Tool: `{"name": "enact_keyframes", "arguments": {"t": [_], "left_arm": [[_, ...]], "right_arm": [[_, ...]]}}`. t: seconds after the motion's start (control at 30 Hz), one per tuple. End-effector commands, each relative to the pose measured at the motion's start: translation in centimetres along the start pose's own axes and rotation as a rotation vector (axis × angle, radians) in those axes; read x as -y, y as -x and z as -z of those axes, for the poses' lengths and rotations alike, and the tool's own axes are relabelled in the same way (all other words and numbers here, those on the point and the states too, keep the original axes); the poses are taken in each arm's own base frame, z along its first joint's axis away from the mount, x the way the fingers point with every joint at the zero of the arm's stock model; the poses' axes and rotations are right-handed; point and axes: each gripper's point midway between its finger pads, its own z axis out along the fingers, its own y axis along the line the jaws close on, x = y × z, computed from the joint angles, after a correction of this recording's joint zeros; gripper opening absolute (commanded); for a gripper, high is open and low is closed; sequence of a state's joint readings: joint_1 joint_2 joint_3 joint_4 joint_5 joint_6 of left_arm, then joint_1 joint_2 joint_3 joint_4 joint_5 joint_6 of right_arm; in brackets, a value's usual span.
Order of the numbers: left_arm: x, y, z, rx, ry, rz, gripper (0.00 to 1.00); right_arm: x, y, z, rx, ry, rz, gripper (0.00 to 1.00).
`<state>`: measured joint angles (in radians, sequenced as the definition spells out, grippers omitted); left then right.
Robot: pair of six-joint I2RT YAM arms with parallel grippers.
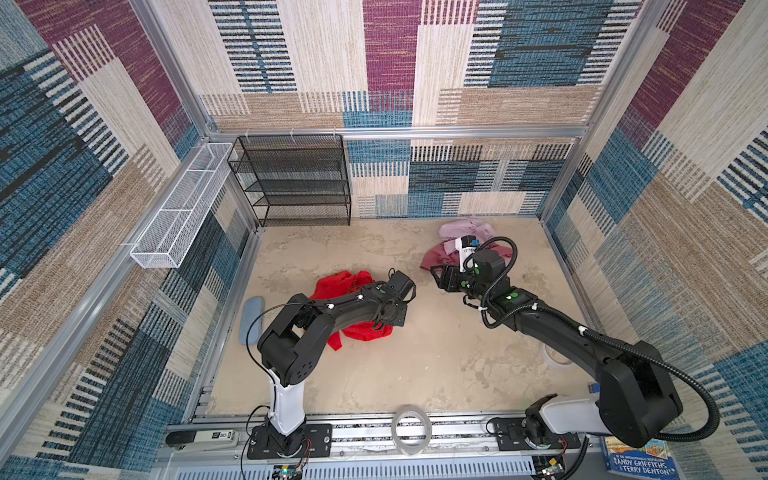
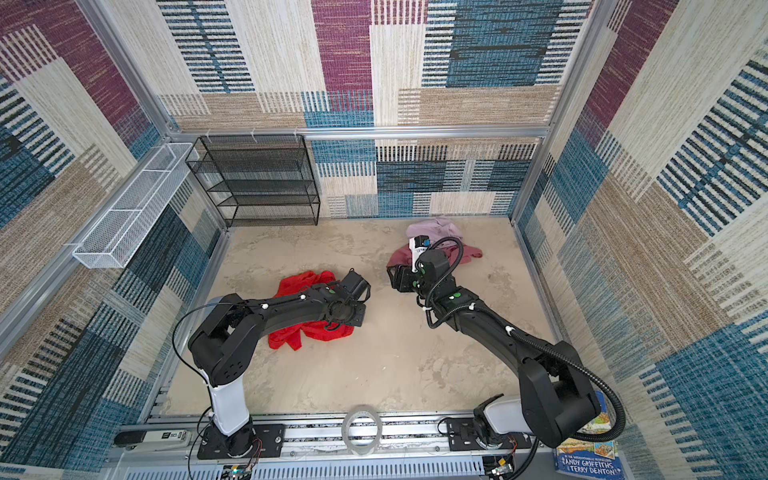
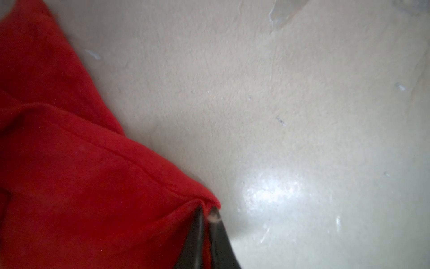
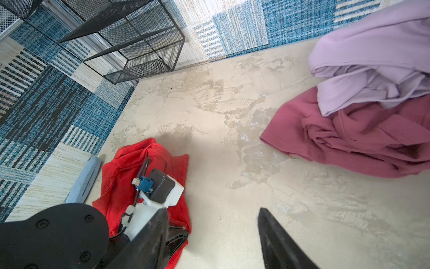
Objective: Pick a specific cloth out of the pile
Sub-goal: 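Grasp the red cloth's edge with the left gripper and lift it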
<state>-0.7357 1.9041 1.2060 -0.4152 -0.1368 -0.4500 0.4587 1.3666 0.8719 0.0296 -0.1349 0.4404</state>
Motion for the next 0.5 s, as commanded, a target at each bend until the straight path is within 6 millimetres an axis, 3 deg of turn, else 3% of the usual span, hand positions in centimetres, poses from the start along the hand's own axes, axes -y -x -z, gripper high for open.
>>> {"name": "enact_keyframes", "arguments": {"t": [0.0, 0.23, 0.47], "left_arm": [[-0.3, -1.1, -0.1, -0.037, 0.011, 0.014, 0.0], [-0.1, 0.9, 3.0, 0.037, -0.006, 0.014, 0.0], [-0.9, 3.7, 8.4, 0.18, 0.004, 0.015, 0.0]], "right_arm": [[-0.5, 0.7, 0.1, 0.032, 0.024, -0.005, 0.64], [-0.5, 0.9, 0.2, 0.035, 0.023, -0.005, 0.64], [-0.6, 1.0, 0.5, 0.04, 0.024, -0.011, 0.64]]}}
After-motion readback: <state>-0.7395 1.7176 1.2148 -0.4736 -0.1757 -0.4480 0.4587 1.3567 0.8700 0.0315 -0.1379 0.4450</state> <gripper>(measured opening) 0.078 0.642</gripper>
